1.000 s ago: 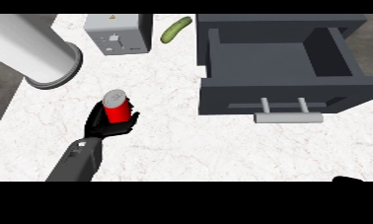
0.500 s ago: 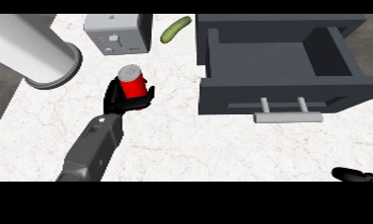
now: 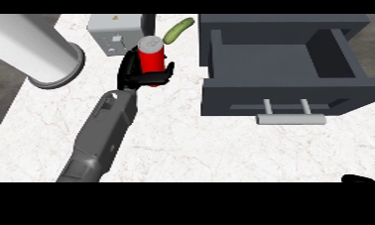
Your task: Pick up the can, place it into the drawer and close the drawer
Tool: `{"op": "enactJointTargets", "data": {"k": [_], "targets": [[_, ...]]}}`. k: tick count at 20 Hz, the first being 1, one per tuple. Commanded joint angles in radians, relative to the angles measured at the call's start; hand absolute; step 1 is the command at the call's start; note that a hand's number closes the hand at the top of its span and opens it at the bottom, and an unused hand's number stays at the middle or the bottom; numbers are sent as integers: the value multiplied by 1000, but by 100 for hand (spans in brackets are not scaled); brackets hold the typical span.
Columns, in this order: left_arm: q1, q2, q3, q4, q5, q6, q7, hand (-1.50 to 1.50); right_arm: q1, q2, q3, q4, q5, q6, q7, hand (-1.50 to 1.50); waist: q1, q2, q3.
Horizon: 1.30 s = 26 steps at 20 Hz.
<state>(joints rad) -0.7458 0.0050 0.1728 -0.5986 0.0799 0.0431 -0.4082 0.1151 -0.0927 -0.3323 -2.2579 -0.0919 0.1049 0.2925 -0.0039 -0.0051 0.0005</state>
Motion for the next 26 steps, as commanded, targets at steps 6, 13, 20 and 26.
{"op": "enactJointTargets", "data": {"k": [6,13,20,26], "targets": [[-119,-5,-185,-295,111,145,328,150,-17,-6,-11,-6,-10,-7,21,-150,0,-1,0],[-243,-5,-281,-366,128,276,480,150,-60,-10,-9,57,21,-17,-7,-150,-6,5,0],[-478,-5,-278,-304,113,344,674,150,-76,-28,-33,60,-12,-10,-2,-150,-13,5,1],[-618,-5,-303,-96,163,380,612,150,-98,-38,-22,38,-7,-20,39,-150,-27,10,0]]}}
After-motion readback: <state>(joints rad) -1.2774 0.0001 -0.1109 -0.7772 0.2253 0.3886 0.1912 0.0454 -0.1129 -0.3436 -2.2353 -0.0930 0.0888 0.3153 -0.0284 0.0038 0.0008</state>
